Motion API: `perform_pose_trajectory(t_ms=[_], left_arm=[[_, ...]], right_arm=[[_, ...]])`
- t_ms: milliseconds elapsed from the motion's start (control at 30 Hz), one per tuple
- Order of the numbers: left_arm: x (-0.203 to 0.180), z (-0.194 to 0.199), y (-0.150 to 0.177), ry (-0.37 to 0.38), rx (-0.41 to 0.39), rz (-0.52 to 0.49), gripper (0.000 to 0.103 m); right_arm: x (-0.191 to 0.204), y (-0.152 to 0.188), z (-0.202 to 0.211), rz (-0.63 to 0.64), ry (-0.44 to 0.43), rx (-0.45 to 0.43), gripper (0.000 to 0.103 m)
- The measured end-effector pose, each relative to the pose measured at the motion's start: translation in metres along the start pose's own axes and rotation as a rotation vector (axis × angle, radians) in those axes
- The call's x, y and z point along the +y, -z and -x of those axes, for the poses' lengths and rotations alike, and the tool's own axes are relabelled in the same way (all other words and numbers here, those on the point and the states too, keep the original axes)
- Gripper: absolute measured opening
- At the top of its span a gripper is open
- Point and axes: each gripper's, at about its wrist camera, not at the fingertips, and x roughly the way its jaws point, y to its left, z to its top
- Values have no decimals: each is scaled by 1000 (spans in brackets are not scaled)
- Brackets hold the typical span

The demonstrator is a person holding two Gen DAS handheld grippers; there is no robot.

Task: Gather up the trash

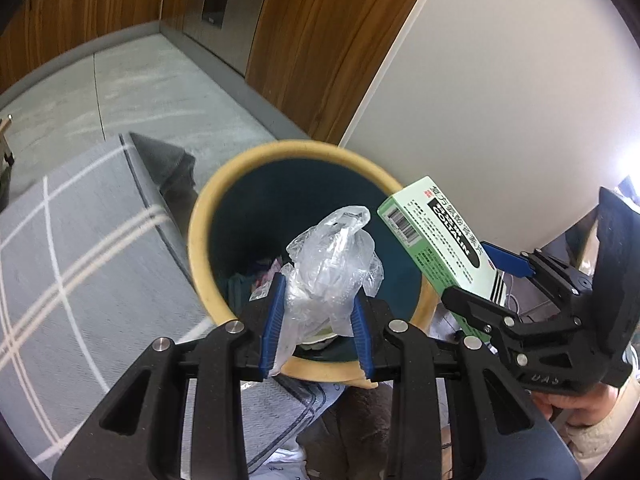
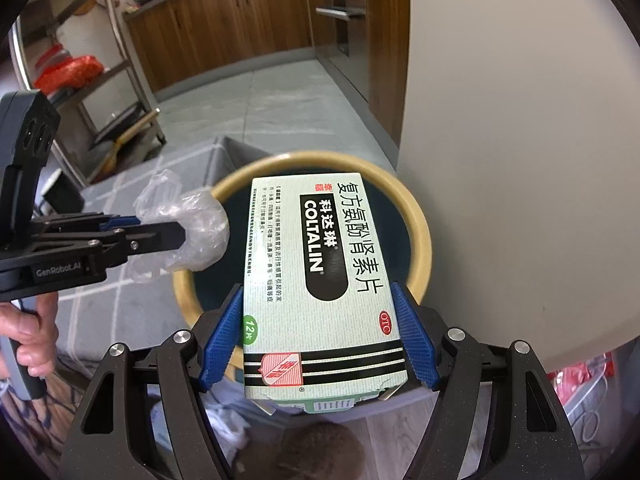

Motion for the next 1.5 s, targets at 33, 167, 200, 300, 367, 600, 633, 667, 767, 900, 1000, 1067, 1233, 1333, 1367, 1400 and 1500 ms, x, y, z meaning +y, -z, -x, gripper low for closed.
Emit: perform_pose_trajectory(t_ms=[33, 167, 200, 300, 367, 600, 633, 667, 767, 900, 1000, 1067, 1233, 1333, 1367, 1400, 1500], left_arm=[[-1, -7, 1, 1, 13, 4, 31], [-3, -22, 3, -2, 43, -4, 31], [-3, -25, 3, -5, 47, -7, 31], [-1, -33, 6, -13, 69, -7, 31], [1, -37, 10, -18, 84, -7, 32], [1, -45, 16, -19, 106, -29, 37], [0, -45, 15, -19, 103, -31, 40], [0, -43, 15, -17, 97, -34, 41], [0, -41, 13, -15, 84, -33, 45], [3, -34, 11, -19, 70, -32, 48], [5, -28, 11, -18, 59, -26, 51], [5, -23, 10, -13, 51, -23, 52], [5, -9, 5, 0, 13, -19, 62], [5, 2, 1, 8, -19, -14, 69], [6, 8, 0, 9, -33, -10, 71], [5, 14, 0, 12, -45, -7, 74], [5, 31, -3, 19, -88, 1, 85]], right_arm=[[-2, 2, -4, -1, 8, 13, 73], [-7, 7, -12, -9, 19, 47, 73], [-7, 7, -14, -4, 23, 56, 73], [-4, 8, -22, 16, 21, 90, 73], [1, 9, -29, 41, 32, 114, 73], [7, 14, -44, 72, 48, 164, 74], [6, 15, -44, 70, 47, 167, 74], [6, 15, -45, 69, 46, 171, 74], [5, 17, -44, 70, 49, 173, 74], [4, 17, -41, 66, 48, 169, 74], [4, 13, -40, 55, 41, 157, 75], [4, 11, -36, 47, 34, 141, 78], [4, 5, -21, 21, 24, 94, 79], [1, 1, -6, -14, 10, 45, 80], [-1, 0, 0, -30, 3, 25, 80], [-2, -1, 4, -43, -3, 11, 81], [-10, -1, 21, -100, -18, -48, 87]])
